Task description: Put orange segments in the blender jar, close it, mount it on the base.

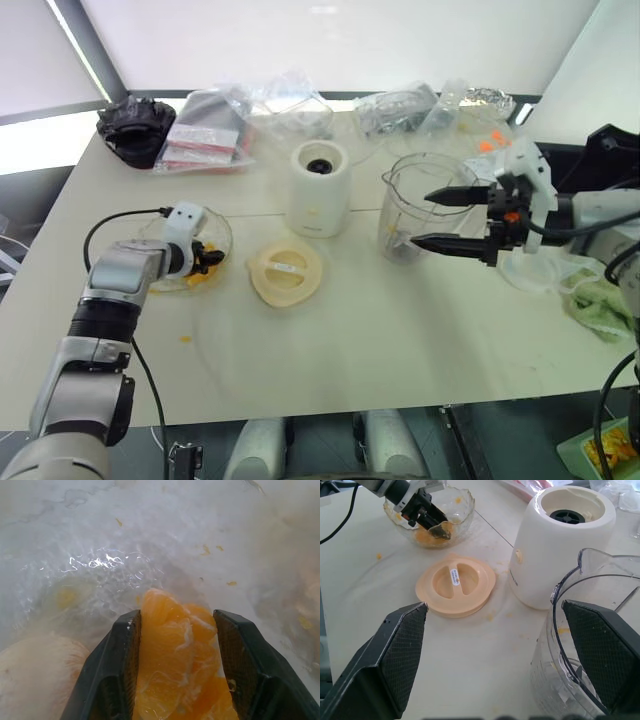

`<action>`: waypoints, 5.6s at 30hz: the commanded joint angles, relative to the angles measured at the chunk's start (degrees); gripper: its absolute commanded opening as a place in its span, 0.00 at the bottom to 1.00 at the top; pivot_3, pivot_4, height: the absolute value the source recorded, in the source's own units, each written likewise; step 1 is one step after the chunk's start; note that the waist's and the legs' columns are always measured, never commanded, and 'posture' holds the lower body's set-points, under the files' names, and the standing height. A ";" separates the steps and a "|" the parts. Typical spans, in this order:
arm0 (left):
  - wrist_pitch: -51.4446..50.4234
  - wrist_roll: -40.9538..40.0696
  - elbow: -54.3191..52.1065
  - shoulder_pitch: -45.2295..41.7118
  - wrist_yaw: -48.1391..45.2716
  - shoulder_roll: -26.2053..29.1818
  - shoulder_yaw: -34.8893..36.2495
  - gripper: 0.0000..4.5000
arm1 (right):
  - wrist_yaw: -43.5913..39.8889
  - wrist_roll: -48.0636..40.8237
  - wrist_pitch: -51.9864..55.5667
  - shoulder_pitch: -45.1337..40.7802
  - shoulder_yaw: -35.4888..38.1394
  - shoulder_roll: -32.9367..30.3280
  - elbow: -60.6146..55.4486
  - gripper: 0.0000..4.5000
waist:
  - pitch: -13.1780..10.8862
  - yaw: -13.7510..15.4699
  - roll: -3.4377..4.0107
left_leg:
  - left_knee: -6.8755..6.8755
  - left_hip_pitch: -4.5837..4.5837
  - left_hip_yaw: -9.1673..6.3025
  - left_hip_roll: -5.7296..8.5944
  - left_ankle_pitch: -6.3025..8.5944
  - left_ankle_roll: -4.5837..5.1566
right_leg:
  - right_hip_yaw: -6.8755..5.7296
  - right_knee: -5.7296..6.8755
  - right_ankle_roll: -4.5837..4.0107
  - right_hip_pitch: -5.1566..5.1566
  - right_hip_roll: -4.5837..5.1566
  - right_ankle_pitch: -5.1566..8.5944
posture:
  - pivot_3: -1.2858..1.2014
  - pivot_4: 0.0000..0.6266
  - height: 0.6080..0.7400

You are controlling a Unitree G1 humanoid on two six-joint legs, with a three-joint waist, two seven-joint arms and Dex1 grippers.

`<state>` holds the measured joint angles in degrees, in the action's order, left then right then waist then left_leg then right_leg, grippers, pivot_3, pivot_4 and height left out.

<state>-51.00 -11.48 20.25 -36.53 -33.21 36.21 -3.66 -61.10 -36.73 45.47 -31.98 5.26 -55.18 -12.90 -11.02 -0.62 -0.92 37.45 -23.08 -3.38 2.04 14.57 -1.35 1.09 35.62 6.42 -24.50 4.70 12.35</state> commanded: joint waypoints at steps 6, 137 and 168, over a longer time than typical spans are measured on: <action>-1.14 0.34 -2.11 0.66 1.39 0.04 2.52 0.21 | -0.64 0.77 -1.53 -1.53 0.23 0.01 -0.41 1.00 | 0.00 -0.01 0.00 | 0.02 0.01 -0.01 0.00 0.00 0.00 | 0.00 0.04 0.00 0.00 0.00 0.00 | 0.52 0.24 1.00; 30.09 -4.90 7.03 -38.92 -8.93 -23.99 0.90 0.02 | 15.07 -5.06 5.37 16.78 15.98 4.27 -19.95 1.00 | -0.06 1.12 -0.10 | 0.60 -0.37 -0.01 0.18 0.03 0.05 | -0.10 0.06 0.13 0.02 0.02 -0.05 | 0.52 0.24 1.00; 56.48 7.14 53.51 -50.94 -18.11 -43.99 1.02 0.22 | 46.35 -25.24 1.36 52.94 37.24 11.84 -47.10 1.00 | -0.10 1.41 -0.11 | 0.65 -0.37 0.07 0.13 0.16 0.30 | -0.03 -0.14 0.30 0.10 -0.04 -0.08 | 0.52 0.24 1.00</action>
<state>3.88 -5.11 74.26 -85.30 -51.82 -7.56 -3.41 -16.28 -60.44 49.64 20.20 41.62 -42.48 -58.51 -11.12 0.79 -1.04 38.10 -23.44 -3.31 2.16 14.73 -1.04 1.06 35.48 6.72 -24.40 4.65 12.28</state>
